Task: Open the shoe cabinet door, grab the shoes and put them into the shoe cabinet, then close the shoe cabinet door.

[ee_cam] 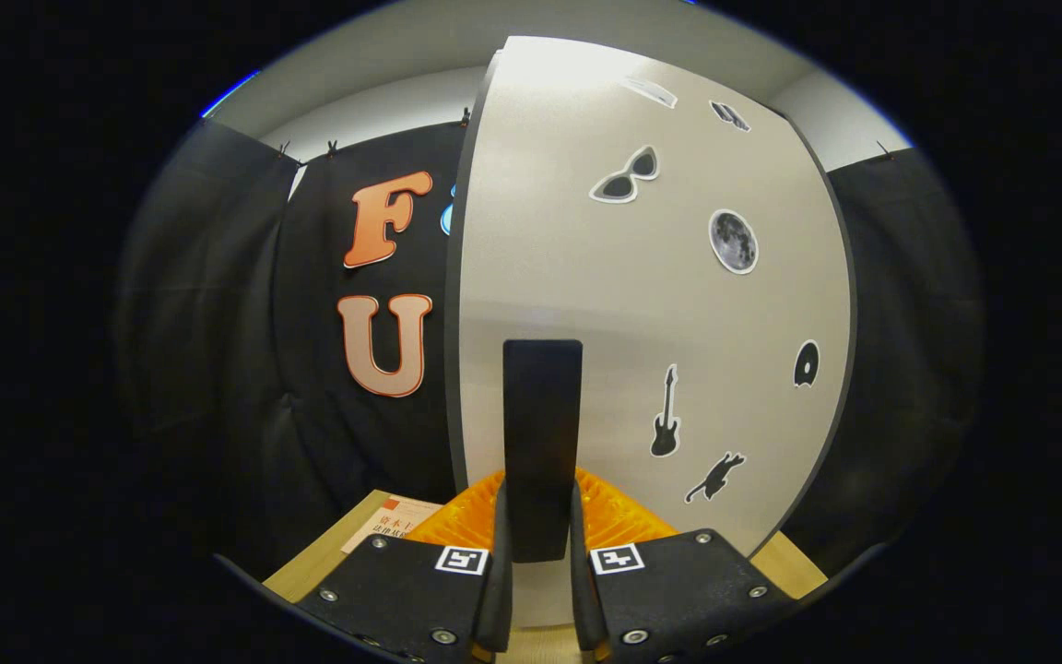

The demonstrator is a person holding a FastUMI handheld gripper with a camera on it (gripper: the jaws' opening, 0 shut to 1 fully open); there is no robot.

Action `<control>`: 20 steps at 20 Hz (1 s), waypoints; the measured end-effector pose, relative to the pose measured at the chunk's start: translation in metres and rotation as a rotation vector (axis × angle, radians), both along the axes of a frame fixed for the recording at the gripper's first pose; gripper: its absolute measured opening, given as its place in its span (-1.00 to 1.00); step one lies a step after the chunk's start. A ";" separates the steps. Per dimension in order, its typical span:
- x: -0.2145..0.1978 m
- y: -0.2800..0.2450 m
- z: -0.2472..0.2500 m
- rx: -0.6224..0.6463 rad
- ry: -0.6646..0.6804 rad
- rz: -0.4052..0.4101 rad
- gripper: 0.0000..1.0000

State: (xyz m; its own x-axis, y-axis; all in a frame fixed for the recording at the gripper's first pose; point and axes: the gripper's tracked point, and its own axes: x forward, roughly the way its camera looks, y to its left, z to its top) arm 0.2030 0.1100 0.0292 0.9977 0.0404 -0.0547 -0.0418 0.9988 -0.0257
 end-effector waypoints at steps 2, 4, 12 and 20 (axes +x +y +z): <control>-0.010 -0.003 0.001 -0.016 0.004 0.002 -0.48; -0.019 -0.005 0.001 -0.016 0.012 0.007 -0.47; -0.039 -0.018 0.000 0.008 0.040 0.020 -0.48; -0.057 -0.032 0.000 0.029 0.052 0.012 -0.52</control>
